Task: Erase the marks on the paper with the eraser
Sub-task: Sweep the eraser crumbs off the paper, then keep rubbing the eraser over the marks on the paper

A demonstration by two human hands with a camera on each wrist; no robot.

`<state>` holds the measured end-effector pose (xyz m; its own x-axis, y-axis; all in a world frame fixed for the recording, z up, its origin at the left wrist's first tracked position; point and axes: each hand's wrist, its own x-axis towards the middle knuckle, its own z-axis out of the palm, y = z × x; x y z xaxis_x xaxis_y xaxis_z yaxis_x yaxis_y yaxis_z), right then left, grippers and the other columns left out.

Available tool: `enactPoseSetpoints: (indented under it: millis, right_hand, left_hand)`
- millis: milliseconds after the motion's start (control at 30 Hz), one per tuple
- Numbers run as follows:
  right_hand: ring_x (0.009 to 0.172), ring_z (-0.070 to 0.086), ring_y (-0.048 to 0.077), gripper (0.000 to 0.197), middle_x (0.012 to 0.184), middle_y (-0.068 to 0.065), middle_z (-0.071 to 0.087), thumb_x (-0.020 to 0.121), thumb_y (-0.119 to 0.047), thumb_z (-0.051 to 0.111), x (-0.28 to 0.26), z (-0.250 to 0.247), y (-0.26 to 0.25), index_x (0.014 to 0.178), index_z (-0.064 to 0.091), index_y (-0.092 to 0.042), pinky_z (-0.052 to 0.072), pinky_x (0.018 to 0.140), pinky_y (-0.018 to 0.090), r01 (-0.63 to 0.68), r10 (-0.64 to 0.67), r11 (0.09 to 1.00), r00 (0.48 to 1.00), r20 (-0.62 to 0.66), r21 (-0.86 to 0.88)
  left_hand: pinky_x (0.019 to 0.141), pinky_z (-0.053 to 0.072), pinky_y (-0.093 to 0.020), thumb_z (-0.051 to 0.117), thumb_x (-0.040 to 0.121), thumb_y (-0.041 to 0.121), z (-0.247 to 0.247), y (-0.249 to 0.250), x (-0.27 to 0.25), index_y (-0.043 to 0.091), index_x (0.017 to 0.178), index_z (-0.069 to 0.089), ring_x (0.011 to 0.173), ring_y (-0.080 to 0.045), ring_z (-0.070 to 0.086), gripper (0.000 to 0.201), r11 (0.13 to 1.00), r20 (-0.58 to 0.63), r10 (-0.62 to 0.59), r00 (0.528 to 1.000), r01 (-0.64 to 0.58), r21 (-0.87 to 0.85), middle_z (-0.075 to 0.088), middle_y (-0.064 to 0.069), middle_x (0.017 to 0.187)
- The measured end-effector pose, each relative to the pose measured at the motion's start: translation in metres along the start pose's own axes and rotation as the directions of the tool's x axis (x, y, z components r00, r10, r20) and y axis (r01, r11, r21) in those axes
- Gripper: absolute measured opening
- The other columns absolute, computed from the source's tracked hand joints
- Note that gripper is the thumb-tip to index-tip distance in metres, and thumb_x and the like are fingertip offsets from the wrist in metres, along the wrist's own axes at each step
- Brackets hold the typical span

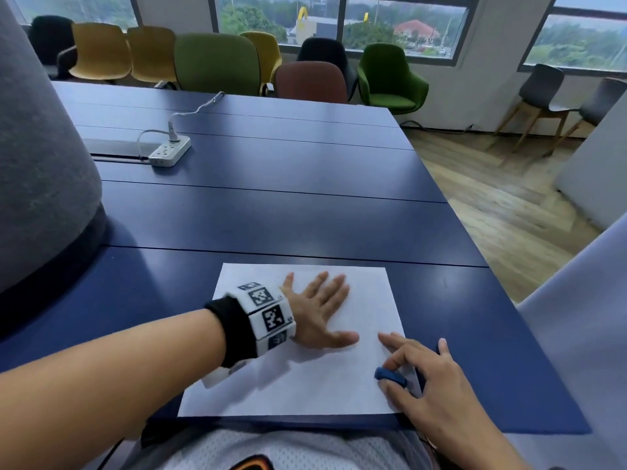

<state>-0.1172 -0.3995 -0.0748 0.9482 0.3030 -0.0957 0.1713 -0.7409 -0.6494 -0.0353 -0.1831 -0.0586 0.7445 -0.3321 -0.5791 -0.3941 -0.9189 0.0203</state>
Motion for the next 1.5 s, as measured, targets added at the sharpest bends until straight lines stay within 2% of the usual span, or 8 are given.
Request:
enactPoseSetpoints:
  millis: [333, 433, 500, 700, 867, 1200, 1367, 1500]
  right_hand:
    - [0.119, 0.049, -0.012, 0.018, 0.121, -0.034, 0.053, 0.086, -0.027, 0.068, 0.003, -0.014, -0.018, 0.078, 0.054, -0.034, -0.012, 0.121, 0.041, 0.017, -0.011, 0.993, 0.999, 0.052, -0.116]
    - [0.092, 0.060, -0.001, 0.008, 0.095, -0.021, 0.065, 0.085, -0.029, 0.068, 0.016, -0.039, -0.036, 0.083, 0.060, -0.030, 0.025, 0.117, 0.033, 0.107, -0.104, 0.972, 0.994, 0.024, -0.207]
    - [0.079, 0.060, 0.005, 0.006, 0.085, -0.014, 0.064, 0.083, -0.028, 0.071, 0.032, -0.059, -0.050, 0.084, 0.065, -0.026, 0.050, 0.086, 0.029, 0.160, -0.168, 0.957, 0.986, -0.010, -0.244]
    - [0.075, 0.062, 0.012, 0.004, 0.086, -0.006, 0.063, 0.086, -0.015, 0.068, 0.113, -0.078, -0.066, 0.088, 0.070, -0.012, 0.053, 0.069, 0.027, 0.236, -0.218, 0.906, 0.972, 0.090, -0.352]
    - [0.074, 0.064, 0.018, 0.020, 0.086, 0.000, 0.070, 0.086, -0.033, 0.070, 0.160, -0.057, -0.046, 0.084, 0.069, -0.013, 0.054, 0.067, 0.030, 0.239, -0.153, 0.882, 0.960, 0.232, -0.407]
    - [0.055, 0.050, 0.005, 0.020, 0.070, -0.004, 0.065, 0.080, -0.031, 0.076, 0.160, -0.047, -0.046, 0.078, 0.070, -0.012, 0.041, 0.055, 0.016, 0.308, -0.178, 0.894, 0.911, 0.373, -0.326]
    - [0.056, 0.052, 0.005, 0.016, 0.067, -0.007, 0.062, 0.080, -0.024, 0.077, 0.176, -0.048, -0.045, 0.070, 0.064, -0.018, 0.043, 0.059, 0.023, 0.264, -0.178, 0.901, 0.948, 0.263, -0.343]
    - [0.051, 0.049, 0.003, 0.017, 0.063, -0.008, 0.060, 0.078, -0.023, 0.079, 0.164, -0.046, -0.052, 0.074, 0.069, -0.010, 0.039, 0.051, 0.013, 0.319, -0.159, 0.903, 0.871, 0.465, -0.289]
  left_hand:
    - [0.116, 0.018, -0.058, 0.074, 0.057, 0.076, -0.027, -0.028, -0.009, 0.034, 0.151, -0.020, 0.149, -0.024, -0.016, 0.139, 0.997, 0.028, -0.083, 0.996, 0.083, -0.006, -0.028, 0.002, 0.159]
    - [0.115, 0.025, -0.055, 0.079, 0.054, 0.072, -0.031, -0.022, -0.006, 0.034, 0.152, -0.019, 0.150, -0.028, -0.010, 0.144, 0.993, 0.013, -0.110, 0.994, 0.109, 0.037, -0.023, -0.003, 0.161]
    - [0.114, 0.025, -0.054, 0.080, 0.053, 0.072, -0.035, -0.019, -0.005, 0.033, 0.152, -0.019, 0.149, -0.031, -0.008, 0.146, 0.991, 0.010, -0.126, 0.992, 0.125, 0.057, -0.022, -0.005, 0.161]
    - [0.113, 0.026, -0.057, 0.078, 0.047, 0.077, -0.029, -0.020, 0.005, 0.033, 0.151, -0.021, 0.149, -0.035, -0.006, 0.150, 0.988, -0.007, -0.148, 0.989, 0.149, 0.033, -0.025, -0.007, 0.160]
    - [0.111, 0.026, -0.061, 0.080, 0.049, 0.074, -0.028, -0.020, 0.004, 0.034, 0.150, -0.023, 0.148, -0.036, -0.012, 0.149, 0.987, -0.015, -0.156, 0.988, 0.157, 0.026, -0.027, -0.006, 0.159]
    - [0.112, 0.024, -0.057, 0.081, 0.051, 0.071, -0.029, -0.023, 0.000, 0.037, 0.150, -0.022, 0.148, -0.038, -0.013, 0.147, 0.991, -0.026, -0.129, 0.991, 0.129, 0.033, -0.026, -0.008, 0.159]
    - [0.110, 0.028, -0.057, 0.081, 0.050, 0.072, -0.027, -0.023, 0.000, 0.039, 0.150, -0.022, 0.148, -0.037, -0.012, 0.147, 0.991, -0.044, -0.131, 0.990, 0.133, 0.027, -0.025, -0.007, 0.160]
    - [0.110, 0.028, -0.057, 0.081, 0.049, 0.072, -0.027, -0.021, 0.001, 0.038, 0.150, -0.023, 0.148, -0.038, -0.012, 0.148, 0.990, -0.041, -0.137, 0.990, 0.139, 0.032, -0.026, -0.007, 0.160]
